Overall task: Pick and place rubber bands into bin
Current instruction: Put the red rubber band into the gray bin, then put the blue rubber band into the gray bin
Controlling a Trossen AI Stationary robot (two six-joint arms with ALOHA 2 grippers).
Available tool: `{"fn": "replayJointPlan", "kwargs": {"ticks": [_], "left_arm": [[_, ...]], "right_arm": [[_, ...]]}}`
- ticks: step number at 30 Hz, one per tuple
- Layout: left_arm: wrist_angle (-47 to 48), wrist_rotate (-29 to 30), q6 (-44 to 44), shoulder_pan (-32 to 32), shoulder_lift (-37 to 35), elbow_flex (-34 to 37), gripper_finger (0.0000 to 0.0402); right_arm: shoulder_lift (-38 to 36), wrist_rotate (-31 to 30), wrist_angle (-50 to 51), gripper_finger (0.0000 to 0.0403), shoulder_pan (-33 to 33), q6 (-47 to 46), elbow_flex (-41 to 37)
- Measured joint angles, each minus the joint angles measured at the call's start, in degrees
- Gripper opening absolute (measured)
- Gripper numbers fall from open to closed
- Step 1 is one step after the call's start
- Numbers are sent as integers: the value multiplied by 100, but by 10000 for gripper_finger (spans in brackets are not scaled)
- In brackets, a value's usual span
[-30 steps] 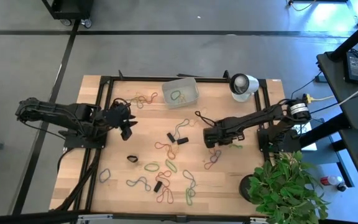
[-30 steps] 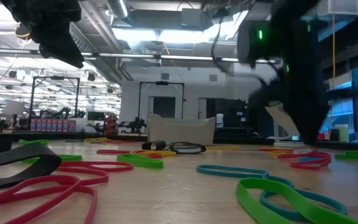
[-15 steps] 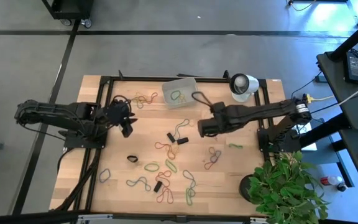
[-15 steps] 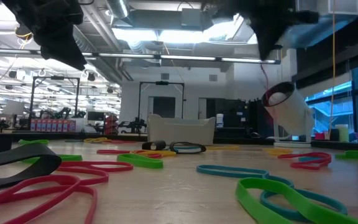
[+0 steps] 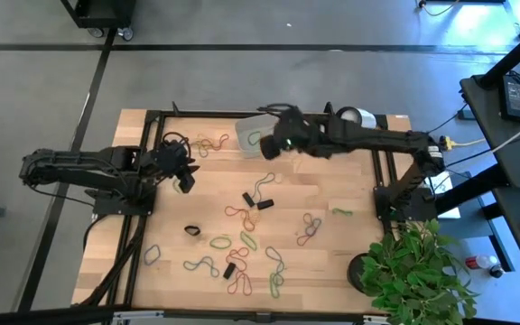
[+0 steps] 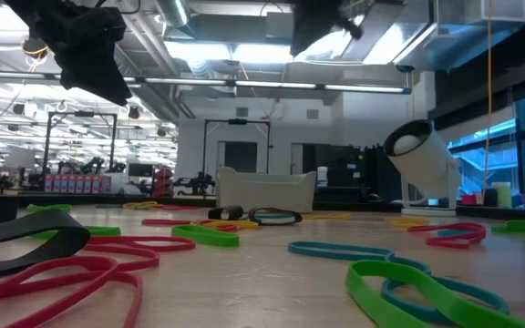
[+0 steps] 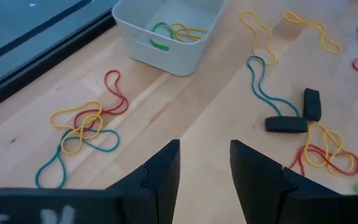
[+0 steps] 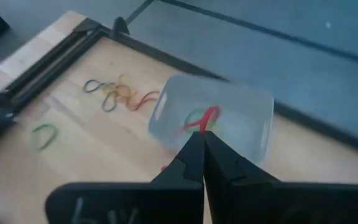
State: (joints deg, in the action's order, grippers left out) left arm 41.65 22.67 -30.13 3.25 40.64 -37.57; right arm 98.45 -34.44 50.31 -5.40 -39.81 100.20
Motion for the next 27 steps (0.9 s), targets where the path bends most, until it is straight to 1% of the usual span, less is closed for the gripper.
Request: {"fn": "replayJointPlan", "kwargs": {"ticks": [4,8,14,17,20,24,27], "left_arm": [[-44,0,-87,116,0,-1,135],[-100,28,-218,227,2,-1,135],[-114,86,-375,383,2,-1,135],[-116,83,-480,440,2,-1,135],[-114,91,-531,480,22,-1,135],[-117,93,-615,489,79,-1,135],[-118,88,-604,489,140,-1,135]], "right_arm": [[374,675,-806,0,-579,933,0],[869,1243,-1114,0,-1075,1392,-2],[1633,1453,-1143,14,-1517,1906,-5],[1909,1799,-1123,33,-1667,1998,-7],[2104,2105,-1107,59,-1776,2058,-7],[2131,2153,-1036,101,-1841,2059,-9],[1999,2172,-863,130,-1861,2061,-9]]}}
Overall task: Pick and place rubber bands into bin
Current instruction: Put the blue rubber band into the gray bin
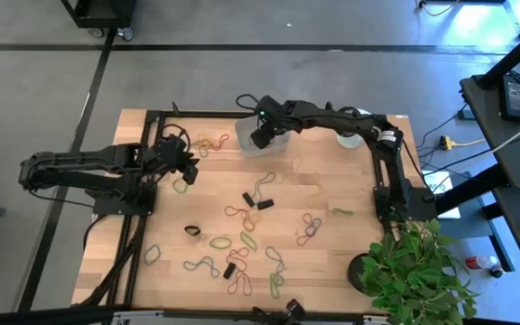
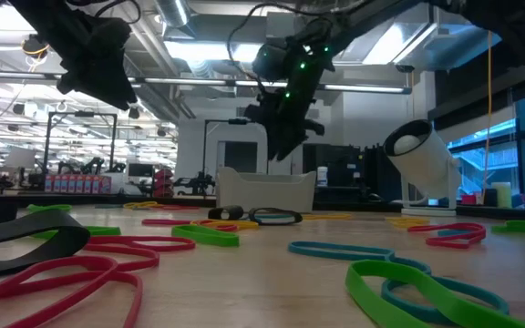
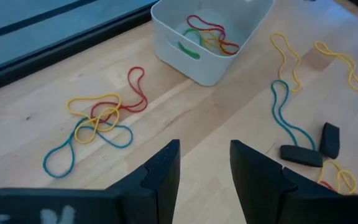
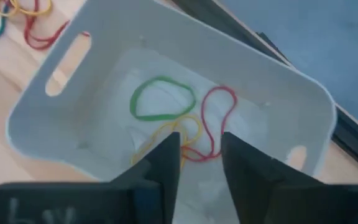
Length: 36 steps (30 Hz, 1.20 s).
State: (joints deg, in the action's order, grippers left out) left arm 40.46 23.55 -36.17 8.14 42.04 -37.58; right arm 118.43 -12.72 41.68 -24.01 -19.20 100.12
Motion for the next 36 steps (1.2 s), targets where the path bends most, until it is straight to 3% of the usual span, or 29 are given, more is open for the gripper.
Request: {"fn": "replayJointPlan", "kwargs": {"ticks": [4,10,14,23,31,36], "left_arm": [[-2,-122,284,-21,67,-6,134],[-2,-482,579,-167,111,-13,134],[4,-573,611,-347,136,-20,133],[170,-721,1049,-1125,454,-198,133],[1751,-771,1425,-2076,1601,-1455,118],[2905,-1074,578,-2625,2534,-2240,116]], "right_arm": [[-437,54,415,156,3,-70,2],[-1381,-240,1049,162,427,-493,-192],[-2109,-836,1105,162,1065,-1174,-975],[-3364,-1082,371,162,2820,-3554,-3117],[-3467,-1130,358,162,3813,-4960,-3985],[-3469,-1163,349,162,4206,-5105,-4235]]}}
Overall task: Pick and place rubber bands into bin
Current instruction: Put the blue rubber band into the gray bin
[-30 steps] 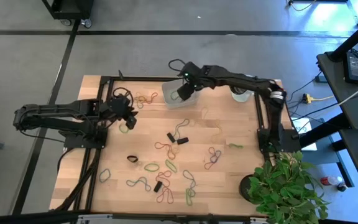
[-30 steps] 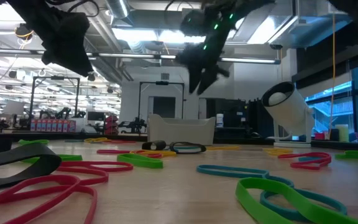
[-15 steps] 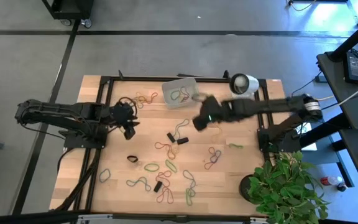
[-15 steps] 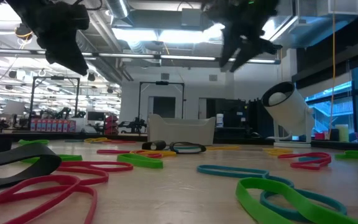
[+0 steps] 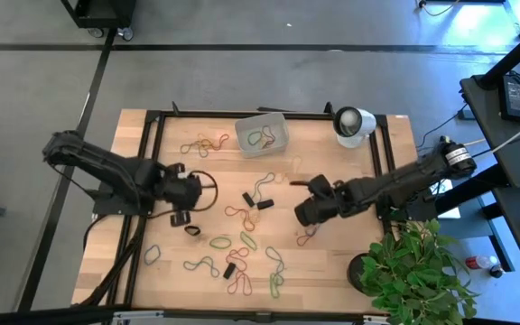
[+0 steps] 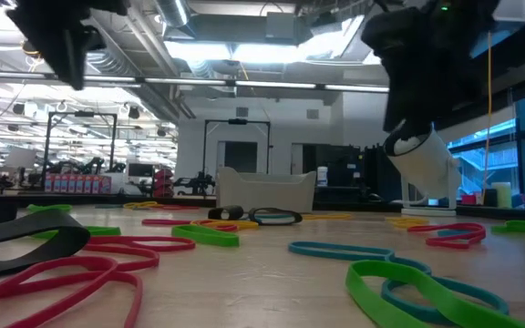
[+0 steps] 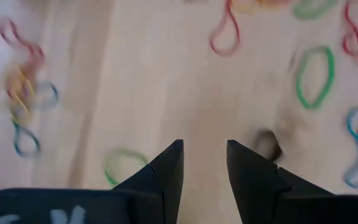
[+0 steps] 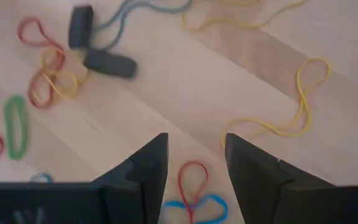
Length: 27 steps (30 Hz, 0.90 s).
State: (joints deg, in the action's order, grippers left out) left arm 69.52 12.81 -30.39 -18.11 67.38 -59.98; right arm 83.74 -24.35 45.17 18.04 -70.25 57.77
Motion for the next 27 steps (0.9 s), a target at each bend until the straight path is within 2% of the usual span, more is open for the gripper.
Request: {"fn": "replayJointPlan", "kwargs": {"ticks": [3,9,12,18,22,27], "left_arm": [[382,-379,-500,-409,527,-286,116],[628,-1848,-1107,-1160,1454,-352,116],[609,-2384,-1409,-1493,1979,-352,116],[548,-2895,-1636,-1937,2935,-316,116],[487,-3243,-1467,-1982,3470,-186,116],[-34,-3504,-1290,-1982,3886,59,116]], "right_arm": [[0,-1,20,162,187,6,-106],[2,-2,85,162,568,320,-119],[2,-3,85,162,734,491,-119],[2,-3,87,162,961,801,-117],[-11,3,85,162,1046,1001,-117],[-44,25,85,162,1123,1055,-112]]}}
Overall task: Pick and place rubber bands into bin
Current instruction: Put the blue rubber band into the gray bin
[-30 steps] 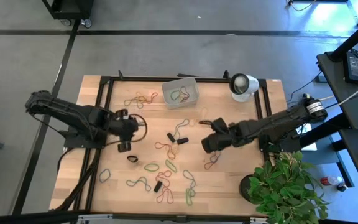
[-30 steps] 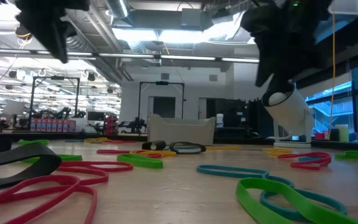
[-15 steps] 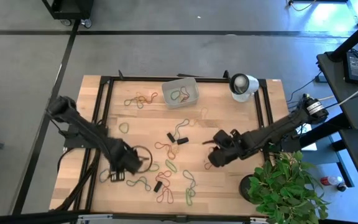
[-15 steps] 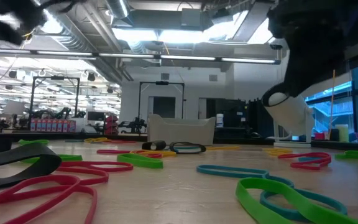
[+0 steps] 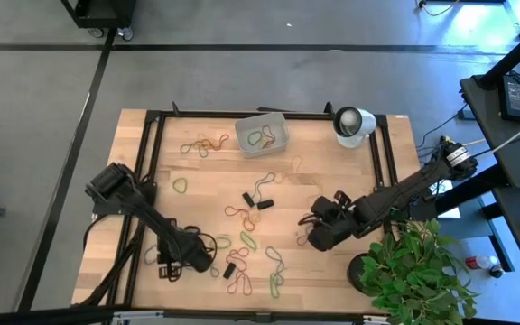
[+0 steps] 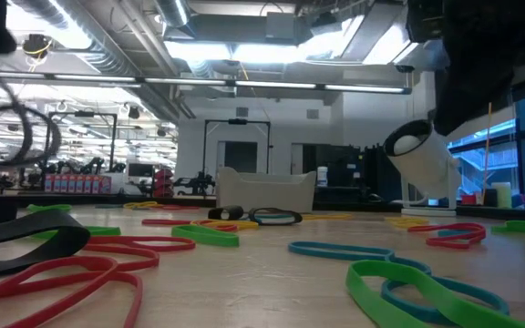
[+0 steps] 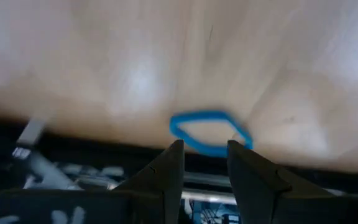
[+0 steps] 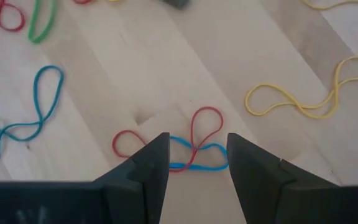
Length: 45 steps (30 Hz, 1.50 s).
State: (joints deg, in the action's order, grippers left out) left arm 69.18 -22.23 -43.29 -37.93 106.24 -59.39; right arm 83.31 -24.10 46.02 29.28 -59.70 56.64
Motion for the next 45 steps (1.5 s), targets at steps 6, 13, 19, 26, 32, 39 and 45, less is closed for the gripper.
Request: {"fn": "replayJointPlan", "kwargs": {"ticks": [6,13,19,26,32,39,45], "left_arm": [[-556,-208,38,4,284,275,116],[-701,-752,174,-33,492,485,112],[-710,-831,356,-35,502,501,68],[-493,-916,363,-10,484,421,9],[153,-919,356,122,242,304,48],[-158,-731,357,34,211,449,101],[-642,-997,181,-196,211,902,118]], "right_arm": [[0,13,-7,162,120,-2,0],[0,17,-28,162,250,-12,0],[0,17,-35,162,286,-17,0],[0,17,-35,162,284,7,0],[2,15,-39,162,267,50,0],[2,13,-121,162,197,88,0],[4,13,-177,162,197,22,2]]}}
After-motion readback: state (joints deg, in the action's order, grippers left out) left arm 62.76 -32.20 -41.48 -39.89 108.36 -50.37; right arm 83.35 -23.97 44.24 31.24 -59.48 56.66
